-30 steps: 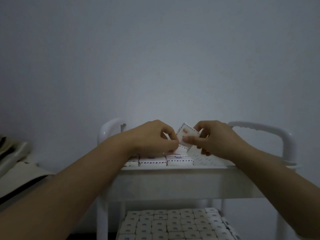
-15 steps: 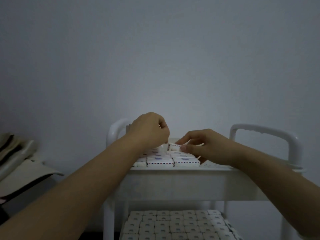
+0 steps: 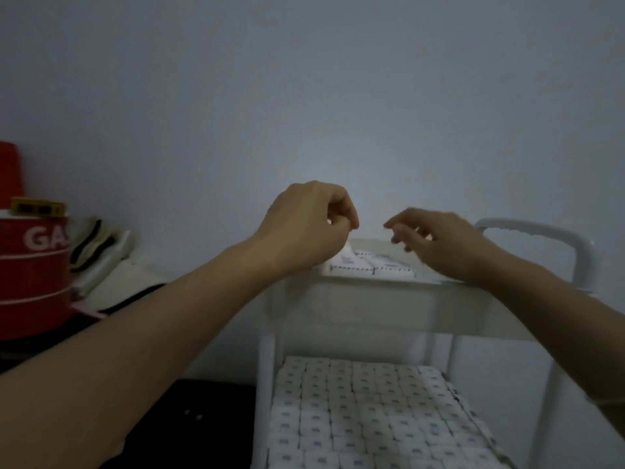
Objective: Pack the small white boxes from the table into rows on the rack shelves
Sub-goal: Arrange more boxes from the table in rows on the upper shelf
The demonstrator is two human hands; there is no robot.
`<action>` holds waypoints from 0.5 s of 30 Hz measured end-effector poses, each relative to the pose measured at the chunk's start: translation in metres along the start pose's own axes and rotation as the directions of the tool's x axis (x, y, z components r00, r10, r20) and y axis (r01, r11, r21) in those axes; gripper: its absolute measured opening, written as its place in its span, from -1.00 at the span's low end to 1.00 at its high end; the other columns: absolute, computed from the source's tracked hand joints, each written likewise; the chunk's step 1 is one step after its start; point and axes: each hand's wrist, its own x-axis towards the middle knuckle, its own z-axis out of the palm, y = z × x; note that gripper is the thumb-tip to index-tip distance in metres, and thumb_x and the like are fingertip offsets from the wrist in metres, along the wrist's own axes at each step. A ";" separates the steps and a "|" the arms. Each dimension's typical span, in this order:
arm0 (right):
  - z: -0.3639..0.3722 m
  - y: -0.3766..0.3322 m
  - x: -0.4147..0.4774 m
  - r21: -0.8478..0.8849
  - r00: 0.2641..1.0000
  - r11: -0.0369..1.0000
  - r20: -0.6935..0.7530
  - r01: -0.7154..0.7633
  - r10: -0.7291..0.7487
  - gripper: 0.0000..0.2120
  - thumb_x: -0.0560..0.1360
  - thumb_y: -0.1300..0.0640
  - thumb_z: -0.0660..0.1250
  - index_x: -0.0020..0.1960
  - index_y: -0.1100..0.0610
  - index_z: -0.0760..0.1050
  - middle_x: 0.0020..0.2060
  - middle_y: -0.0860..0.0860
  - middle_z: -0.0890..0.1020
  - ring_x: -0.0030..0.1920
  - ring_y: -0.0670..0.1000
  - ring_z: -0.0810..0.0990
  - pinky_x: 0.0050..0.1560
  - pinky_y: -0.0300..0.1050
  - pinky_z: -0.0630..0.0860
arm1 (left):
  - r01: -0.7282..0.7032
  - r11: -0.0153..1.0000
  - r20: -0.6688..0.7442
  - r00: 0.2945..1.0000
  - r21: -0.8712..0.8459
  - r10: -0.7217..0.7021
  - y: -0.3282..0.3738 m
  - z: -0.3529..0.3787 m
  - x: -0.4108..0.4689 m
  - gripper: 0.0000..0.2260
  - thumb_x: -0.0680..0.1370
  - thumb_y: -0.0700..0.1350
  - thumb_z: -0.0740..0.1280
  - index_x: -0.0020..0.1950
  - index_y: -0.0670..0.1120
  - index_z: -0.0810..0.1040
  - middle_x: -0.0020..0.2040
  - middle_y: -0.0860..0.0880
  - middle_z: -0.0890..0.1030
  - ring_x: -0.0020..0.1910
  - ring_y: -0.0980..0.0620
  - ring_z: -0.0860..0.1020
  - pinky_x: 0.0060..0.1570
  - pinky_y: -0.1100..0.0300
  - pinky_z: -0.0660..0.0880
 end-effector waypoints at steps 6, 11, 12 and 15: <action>0.016 -0.090 -0.074 0.235 0.921 0.911 -0.278 0.340 -0.272 -0.80 0.55 0.05 0.26 -0.22 0.07 0.53 -0.46 -0.15 0.48 -0.43 -0.15 0.44 -0.36 -0.31 0.30 | 0.105 0.990 0.158 0.983 -0.095 -0.089 -0.011 -0.036 -0.107 -0.75 0.44 -0.24 0.27 -0.27 0.09 0.61 -0.32 0.19 0.65 -0.28 0.29 0.59 -0.33 0.48 0.38; 0.092 -0.160 -0.164 0.339 0.865 0.862 0.201 0.378 -0.459 -0.87 0.53 0.02 0.32 -0.11 0.02 0.61 -0.36 -0.07 0.61 -0.35 -0.11 0.53 -0.24 -0.06 0.48 | 0.381 0.923 0.369 0.866 -0.054 -0.336 -0.059 -0.041 -0.236 -0.73 0.46 -0.30 0.27 -0.23 0.07 0.62 -0.29 0.10 0.67 -0.29 0.13 0.63 -0.19 0.19 0.57; 0.110 -0.170 -0.181 0.355 0.830 0.859 0.289 0.370 -0.477 -0.89 0.53 0.01 0.32 -0.07 -0.01 0.61 -0.28 -0.07 0.65 -0.28 -0.10 0.57 -0.18 -0.05 0.51 | 0.436 0.897 0.393 0.838 -0.066 -0.378 -0.068 -0.044 -0.263 -0.71 0.48 -0.32 0.26 -0.21 0.06 0.62 -0.28 0.09 0.67 -0.28 0.13 0.63 -0.20 0.18 0.56; 0.161 -0.194 -0.225 0.393 0.766 0.856 0.414 0.337 -0.491 -0.85 0.56 0.04 0.27 0.10 -0.08 0.55 -0.01 -0.14 0.61 -0.08 -0.15 0.55 -0.03 -0.13 0.49 | 0.531 0.847 0.370 0.794 -0.031 -0.483 -0.090 -0.059 -0.332 -0.68 0.51 -0.32 0.24 -0.18 0.09 0.61 -0.24 0.16 0.66 -0.26 0.20 0.61 -0.25 0.31 0.51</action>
